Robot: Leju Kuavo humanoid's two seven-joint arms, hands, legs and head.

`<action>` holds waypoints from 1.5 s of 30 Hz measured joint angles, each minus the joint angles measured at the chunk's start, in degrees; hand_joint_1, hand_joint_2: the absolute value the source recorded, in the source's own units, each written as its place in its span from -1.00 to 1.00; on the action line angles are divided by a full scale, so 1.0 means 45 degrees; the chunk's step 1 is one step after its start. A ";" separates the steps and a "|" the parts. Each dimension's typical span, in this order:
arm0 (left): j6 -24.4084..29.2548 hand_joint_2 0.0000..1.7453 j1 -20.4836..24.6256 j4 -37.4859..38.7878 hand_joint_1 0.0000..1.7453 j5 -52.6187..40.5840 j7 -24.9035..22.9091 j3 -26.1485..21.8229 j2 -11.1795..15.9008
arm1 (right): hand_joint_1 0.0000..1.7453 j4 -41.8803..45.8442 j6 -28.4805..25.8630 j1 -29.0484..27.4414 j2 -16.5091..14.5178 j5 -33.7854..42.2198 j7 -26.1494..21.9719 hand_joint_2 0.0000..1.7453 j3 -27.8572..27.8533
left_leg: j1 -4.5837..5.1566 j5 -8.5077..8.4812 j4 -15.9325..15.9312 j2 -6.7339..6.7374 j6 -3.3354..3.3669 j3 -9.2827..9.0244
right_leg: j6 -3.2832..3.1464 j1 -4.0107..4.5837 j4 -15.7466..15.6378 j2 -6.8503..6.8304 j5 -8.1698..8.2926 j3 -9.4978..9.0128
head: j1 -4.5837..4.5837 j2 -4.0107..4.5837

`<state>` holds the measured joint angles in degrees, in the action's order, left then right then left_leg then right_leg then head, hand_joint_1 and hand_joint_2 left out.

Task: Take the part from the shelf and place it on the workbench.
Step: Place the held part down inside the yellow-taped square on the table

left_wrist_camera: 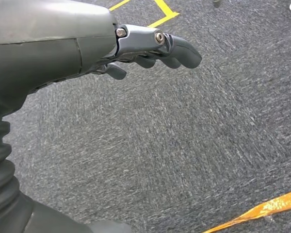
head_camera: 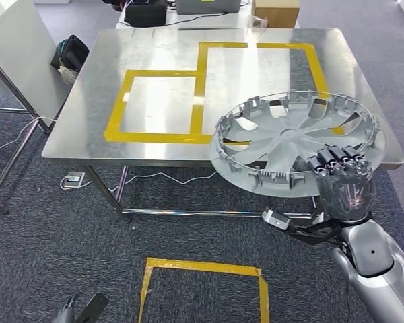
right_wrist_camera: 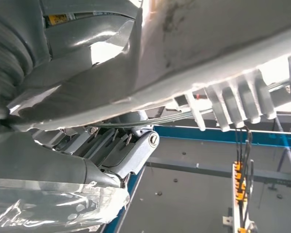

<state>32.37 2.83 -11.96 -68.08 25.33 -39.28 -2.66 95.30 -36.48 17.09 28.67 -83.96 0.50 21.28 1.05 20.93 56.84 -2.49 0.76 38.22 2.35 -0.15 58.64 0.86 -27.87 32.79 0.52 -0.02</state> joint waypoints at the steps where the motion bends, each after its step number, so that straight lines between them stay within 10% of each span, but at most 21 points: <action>1: 0.0000 1.00 0.0006 0.0000 -1.00 0.0000 0.0000 0.0000 0.0002 | 1.00 -0.0008 0.0001 0.0046 -0.0005 -0.0001 0.0001 1.00 0.0039 | 0.0003 -0.0004 0.0000 0.0000 -0.0002 0.0000 | -0.0003 -0.0002 -0.0001 -0.0001 0.0007 -0.0002 | 0.0000 0.0000; 16: -0.0149 1.00 0.0203 0.0000 -1.00 -0.0290 -0.0205 0.0005 0.0178 | 1.00 -0.0335 0.0355 0.1172 -0.0416 0.0012 0.0162 1.00 0.0573 | 0.0046 0.0462 -0.0154 0.0009 0.0472 -0.0269 | 0.0365 -0.0092 0.0086 -0.0028 -0.0097 -0.0218 | -0.0031 0.0000; 22: -0.0151 1.00 0.0142 0.0000 -1.00 -0.0302 -0.0272 0.0005 0.0178 | 1.00 -0.0465 0.0363 0.1284 -0.0440 0.0048 0.0249 1.00 0.0708 | -0.0015 0.0829 -0.0150 0.0050 0.0506 -0.1003 | 0.0447 -0.0106 0.3560 -0.0093 -0.1435 0.1955 | -0.0125 0.0000; 27: -0.0149 1.00 0.0107 0.0002 -1.00 -0.0306 -0.0277 0.0005 0.0205 | 1.00 -0.0573 0.0374 0.1307 -0.0450 0.0083 0.0291 1.00 0.0752 | -0.0035 0.1506 -0.0143 0.0036 0.0221 -0.1816 | 0.0392 -0.0158 0.0102 -0.0173 0.1104 0.1245 | -0.0146 0.0000; 29: -0.0144 1.00 0.0133 0.0004 -1.00 -0.0306 -0.0277 0.0005 0.0220 | 1.00 -0.0586 0.0376 0.1349 -0.0461 0.0108 0.0310 1.00 0.0772 | -0.0029 0.1572 -0.0135 0.0038 0.0086 -0.1865 | 0.0144 -0.0125 -0.0152 -0.0137 0.1234 0.1129 | -0.0110 0.0000; 33: -0.0132 1.00 0.0239 0.0005 -1.00 -0.0329 -0.0277 0.0023 0.0197 | 1.00 -0.0610 0.0378 0.1354 -0.0469 0.0123 0.0352 1.00 0.0766 | -0.0088 0.1259 0.1900 0.0277 -0.0286 -0.0571 | -0.0094 -0.0213 -0.0317 -0.0142 0.1003 0.0668 | -0.0046 0.0000; 36: -0.0132 1.00 0.0179 0.0007 -1.00 -0.0313 -0.0277 0.0024 0.0198 | 1.00 -0.0676 0.0380 0.1290 -0.0469 0.0123 0.0351 1.00 0.0800 | -0.0236 0.2502 0.3515 0.0405 -0.0526 0.0732 | -0.0170 -0.0269 -0.0369 -0.0132 0.0611 0.0173 | -0.0011 0.0000; 38: -0.0131 1.00 0.0164 0.0008 -1.00 -0.0312 -0.0277 0.0024 0.0197 | 1.00 -0.0704 0.0383 0.1254 -0.0470 0.0125 0.0351 1.00 0.0823 | -0.0313 0.2818 0.3168 0.0411 -0.0566 0.0995 | -0.0134 -0.0327 -0.0370 -0.0117 0.0311 -0.0227 | -0.0010 0.0000; 42: -0.0118 1.00 0.0105 0.0030 -1.00 -0.0295 -0.0302 0.0022 0.0210 | 1.00 -0.0716 0.0386 0.1304 -0.0487 0.0128 0.0392 1.00 0.0830 | -0.0370 -0.0125 0.0284 0.0513 -0.0526 0.0684 | 0.0179 -0.0357 -0.0327 -0.0074 -0.0301 -0.0799 | 0.0048 0.0000; 45: -0.0089 1.00 0.0104 0.0043 -1.00 -0.0291 -0.0346 0.0019 0.0214 | 1.00 -0.0720 0.0392 0.1349 -0.0494 0.0131 0.0435 1.00 0.0817 | -0.0360 -0.0605 -0.0014 0.0504 -0.0328 0.0618 | 0.0450 -0.0339 -0.0460 -0.0058 -0.0646 -0.0972 | 0.0040 0.0000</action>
<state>31.97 3.30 -11.76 -69.40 23.77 -39.19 -1.70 92.06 -34.72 23.16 26.44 -83.37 2.45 24.96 -0.57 18.21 56.78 -0.22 -0.72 41.00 4.38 -1.68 56.57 0.60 -30.77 28.42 0.70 -0.02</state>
